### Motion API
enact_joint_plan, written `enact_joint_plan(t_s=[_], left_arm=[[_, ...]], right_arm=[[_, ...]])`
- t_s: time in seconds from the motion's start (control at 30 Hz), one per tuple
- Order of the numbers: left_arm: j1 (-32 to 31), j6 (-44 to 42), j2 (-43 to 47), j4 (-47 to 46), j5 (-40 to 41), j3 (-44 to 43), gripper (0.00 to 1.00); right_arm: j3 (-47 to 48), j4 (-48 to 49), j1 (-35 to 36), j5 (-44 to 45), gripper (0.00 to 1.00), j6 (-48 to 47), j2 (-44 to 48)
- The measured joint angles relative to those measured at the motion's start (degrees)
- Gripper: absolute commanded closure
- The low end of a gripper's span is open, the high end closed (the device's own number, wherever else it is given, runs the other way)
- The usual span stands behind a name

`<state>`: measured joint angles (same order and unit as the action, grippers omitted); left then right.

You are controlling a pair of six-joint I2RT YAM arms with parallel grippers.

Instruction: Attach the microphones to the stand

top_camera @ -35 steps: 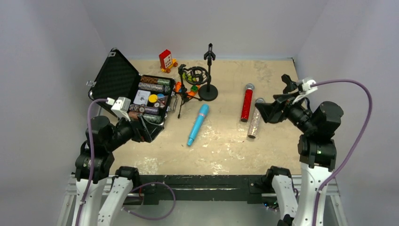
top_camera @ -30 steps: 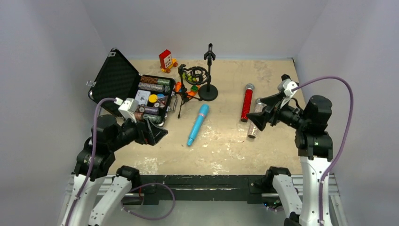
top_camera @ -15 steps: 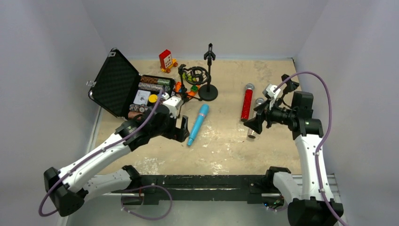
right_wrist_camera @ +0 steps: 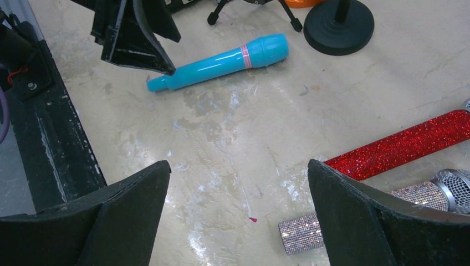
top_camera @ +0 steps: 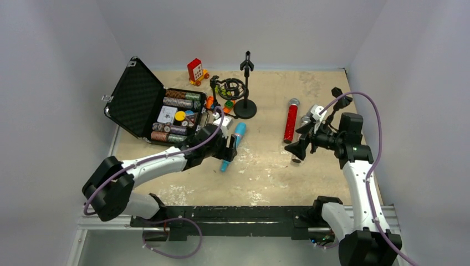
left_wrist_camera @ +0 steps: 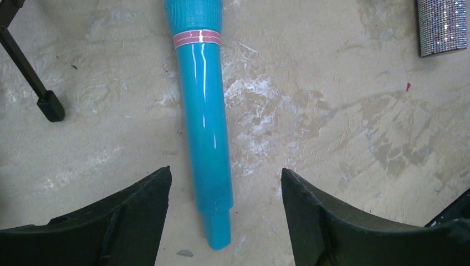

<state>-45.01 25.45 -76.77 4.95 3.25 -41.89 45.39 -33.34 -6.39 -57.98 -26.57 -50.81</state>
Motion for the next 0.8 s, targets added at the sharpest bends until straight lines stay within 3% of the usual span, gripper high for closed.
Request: enact_joint_plan(t_s=[0.37, 0.8], left_arm=[[-0.83, 0.79, -12.26, -4.33, 2.34, -3.43, 0.42], [-3.63, 0.98, -20.63, 3.93, 9.92, -10.51, 0.63]], right_arm=[[-0.90, 2.21, 0.00, -0.33, 0.02, 0.17, -0.90], [-1.68, 2.82, 0.00, -1.57, 0.01, 0.15, -0.94]])
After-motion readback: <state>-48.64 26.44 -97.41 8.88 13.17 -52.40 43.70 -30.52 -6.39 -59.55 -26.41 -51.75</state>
